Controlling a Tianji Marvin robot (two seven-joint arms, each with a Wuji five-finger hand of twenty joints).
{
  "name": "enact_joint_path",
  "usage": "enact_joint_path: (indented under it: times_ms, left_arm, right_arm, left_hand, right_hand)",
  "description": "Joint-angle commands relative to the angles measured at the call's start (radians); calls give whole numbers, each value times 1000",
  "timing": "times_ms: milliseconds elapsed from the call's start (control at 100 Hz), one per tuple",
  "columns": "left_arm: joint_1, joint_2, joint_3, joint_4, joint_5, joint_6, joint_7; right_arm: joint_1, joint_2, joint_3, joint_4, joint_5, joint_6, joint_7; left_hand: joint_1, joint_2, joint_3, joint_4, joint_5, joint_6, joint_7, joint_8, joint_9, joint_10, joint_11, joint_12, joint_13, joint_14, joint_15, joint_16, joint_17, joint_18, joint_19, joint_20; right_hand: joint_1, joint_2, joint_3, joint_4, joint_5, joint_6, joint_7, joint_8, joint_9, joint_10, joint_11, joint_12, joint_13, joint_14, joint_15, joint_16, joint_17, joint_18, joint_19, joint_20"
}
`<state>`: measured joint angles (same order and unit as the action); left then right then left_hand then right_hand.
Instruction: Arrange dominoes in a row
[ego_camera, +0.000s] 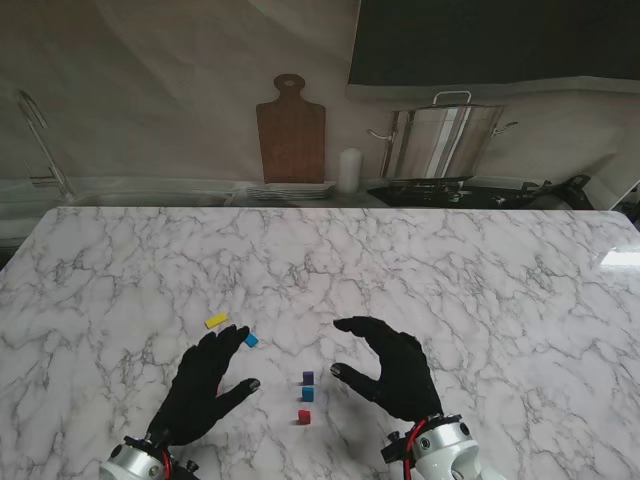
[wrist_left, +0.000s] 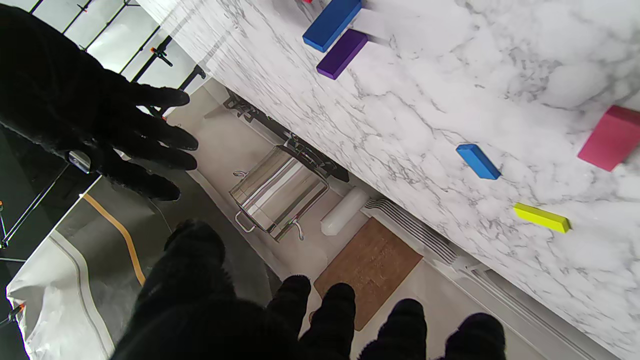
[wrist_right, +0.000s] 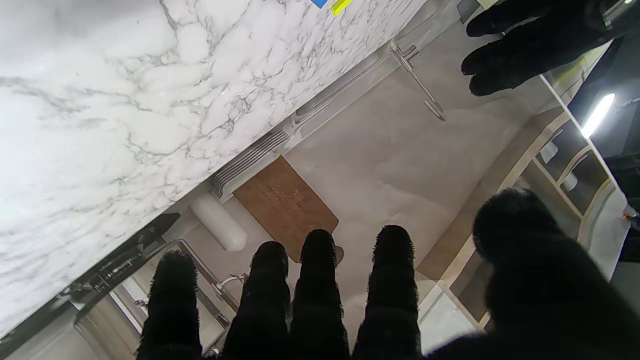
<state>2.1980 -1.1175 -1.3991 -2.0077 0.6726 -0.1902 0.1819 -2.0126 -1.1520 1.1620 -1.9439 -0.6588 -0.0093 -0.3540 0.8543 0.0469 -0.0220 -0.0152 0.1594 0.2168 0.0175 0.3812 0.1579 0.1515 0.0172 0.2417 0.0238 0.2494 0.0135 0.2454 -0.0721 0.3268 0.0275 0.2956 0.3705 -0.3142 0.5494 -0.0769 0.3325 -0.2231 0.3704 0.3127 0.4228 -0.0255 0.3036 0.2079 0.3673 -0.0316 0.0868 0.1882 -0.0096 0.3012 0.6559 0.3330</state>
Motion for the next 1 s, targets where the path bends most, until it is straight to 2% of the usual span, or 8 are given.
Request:
enact_joint_path:
  times_ms: [0, 230, 260, 340, 660, 840, 950, 990]
  left_arm:
    - [1, -3, 5, 4, -3, 2, -12]
    - [-6, -2, 9, 8, -10, 9, -18]
    - [-8, -2, 10, 8, -10, 11, -20]
    - [-18, -2, 16, 14, -11, 13, -17]
    - [-48, -4, 19, 40, -44, -2, -23]
    - [-65, 1, -4, 42, -3, 5, -39]
    - [-95, 12, -39, 51, 63, 1, -79]
    - [-108, 17, -53, 59, 90, -6, -94]
  right_arm:
    - [-10, -3, 2, 10, 12, 0, 2]
    - [-9, -17, -11, 34, 75, 6, -27]
    - [-9, -17, -10, 37, 82, 1, -22]
    - [-12, -12, -4, 36, 92, -8, 7]
    - [-28, -1, 19, 27, 83, -15, 53]
    - [-34, 3, 32, 22, 80, -41, 69]
    - [-47, 11, 49, 5, 63, -40, 99]
    - [-52, 13, 54, -1, 53, -38, 106]
  left_hand:
    - [-1, 28, 0, 11, -30, -10, -9, 4, -27, -15, -10, 5, -13, -7, -10, -19, -9, -18, -4, 1]
    - [2, 29, 0, 12, -29, -12, -10, 4, -26, -15, -10, 6, -13, -7, -9, -18, -9, -19, -3, 1]
    - [2, 27, 0, 12, -28, -11, -9, 5, -25, -16, -9, 7, -12, -6, -8, -17, -9, -19, -3, 1]
    - [5, 23, 1, 12, -25, -11, -5, 7, -20, -14, -7, 8, -12, -8, -6, -15, -8, -20, -1, 2]
    - [9, 29, 2, 12, -23, -14, 6, 11, -13, -14, -6, 11, -12, -9, -3, -6, -10, -20, 6, 10]
    - [20, 10, 2, 13, -15, -13, 12, 12, -3, -10, -4, 12, -10, -6, 3, 4, -10, -17, 13, 18]
    - [26, -18, 6, 14, -7, -15, 22, 15, 8, -9, -1, 18, -12, -5, 17, 48, -20, -19, 52, 77]
    - [27, -27, 7, 14, -4, -16, 26, 18, 12, -9, 3, 23, -12, -4, 26, 74, -24, -22, 69, 108]
  right_hand:
    - [-62, 61, -49, 12, -41, 0, -23, -20, -43, -16, -23, -7, -37, -30, -31, -17, -32, -2, -26, -12]
    - [-86, 191, -197, -9, -89, 25, -61, -19, -103, -19, -26, -7, -88, -30, -47, -16, -66, -3, -70, -2]
    - [-60, 222, -260, 2, -101, 24, -80, -23, -121, -21, -19, -7, -103, -33, -47, -12, -71, -9, -91, 6]
    - [-51, 264, -266, 10, -159, 28, -108, -29, -179, -35, -41, -15, -142, -50, -63, -17, -99, -32, -106, 7]
    - [50, 234, -236, 54, -200, 31, -189, -24, -229, -76, -89, -53, -217, -122, -98, -77, -112, -120, -204, -25]
    - [68, 175, -147, 83, -184, 80, -346, -34, -229, -56, -154, -85, -272, -197, -118, -168, -42, -257, -456, -141]
    - [66, 111, -120, 86, -180, 41, -404, -58, -251, -59, -191, -102, -283, -141, -116, -171, -35, -208, -486, -142]
    - [44, 88, -96, 67, -181, 30, -390, -33, -251, -55, -195, -88, -280, -115, -112, -131, -59, -172, -441, -56]
